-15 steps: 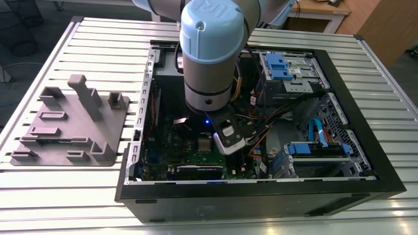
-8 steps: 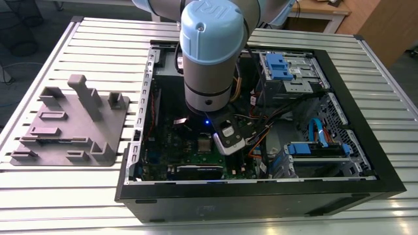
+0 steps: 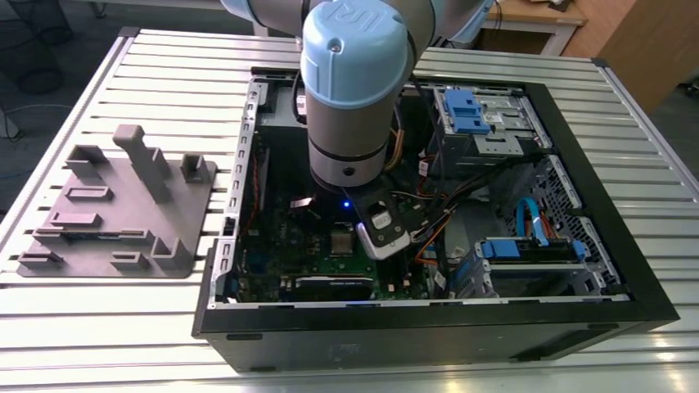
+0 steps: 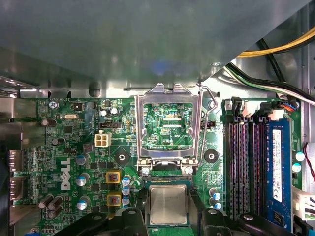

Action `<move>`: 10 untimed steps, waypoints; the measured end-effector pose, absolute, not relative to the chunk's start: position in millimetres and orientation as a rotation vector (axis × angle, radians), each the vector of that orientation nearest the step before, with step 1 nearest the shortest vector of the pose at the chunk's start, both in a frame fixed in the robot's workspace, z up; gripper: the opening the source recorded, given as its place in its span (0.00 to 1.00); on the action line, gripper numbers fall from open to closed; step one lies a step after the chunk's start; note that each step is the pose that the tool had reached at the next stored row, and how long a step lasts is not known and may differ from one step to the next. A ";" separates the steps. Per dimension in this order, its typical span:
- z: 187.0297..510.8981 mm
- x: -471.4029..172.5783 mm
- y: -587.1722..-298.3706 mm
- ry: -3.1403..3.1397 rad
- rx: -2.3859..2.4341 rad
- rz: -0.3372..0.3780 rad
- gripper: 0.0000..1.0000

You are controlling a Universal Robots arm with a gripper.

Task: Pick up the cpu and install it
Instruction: 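Place the cpu into insertion slot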

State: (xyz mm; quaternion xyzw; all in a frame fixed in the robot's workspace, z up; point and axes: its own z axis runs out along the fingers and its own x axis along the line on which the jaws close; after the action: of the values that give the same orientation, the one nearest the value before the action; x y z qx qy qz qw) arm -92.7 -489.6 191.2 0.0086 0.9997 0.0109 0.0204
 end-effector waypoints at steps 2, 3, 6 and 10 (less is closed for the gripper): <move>191.2 -92.7 -489.6 3.101 0.027 0.033 0.45; 191.3 -92.7 -489.6 3.101 0.027 0.033 0.44; 191.2 -92.7 -489.6 3.101 0.027 0.033 0.39; 191.1 -92.7 -489.6 3.100 0.027 0.034 0.39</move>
State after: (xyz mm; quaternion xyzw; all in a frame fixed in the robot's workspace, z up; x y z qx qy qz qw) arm -92.7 -489.6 191.1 0.0086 0.9997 0.0108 0.0204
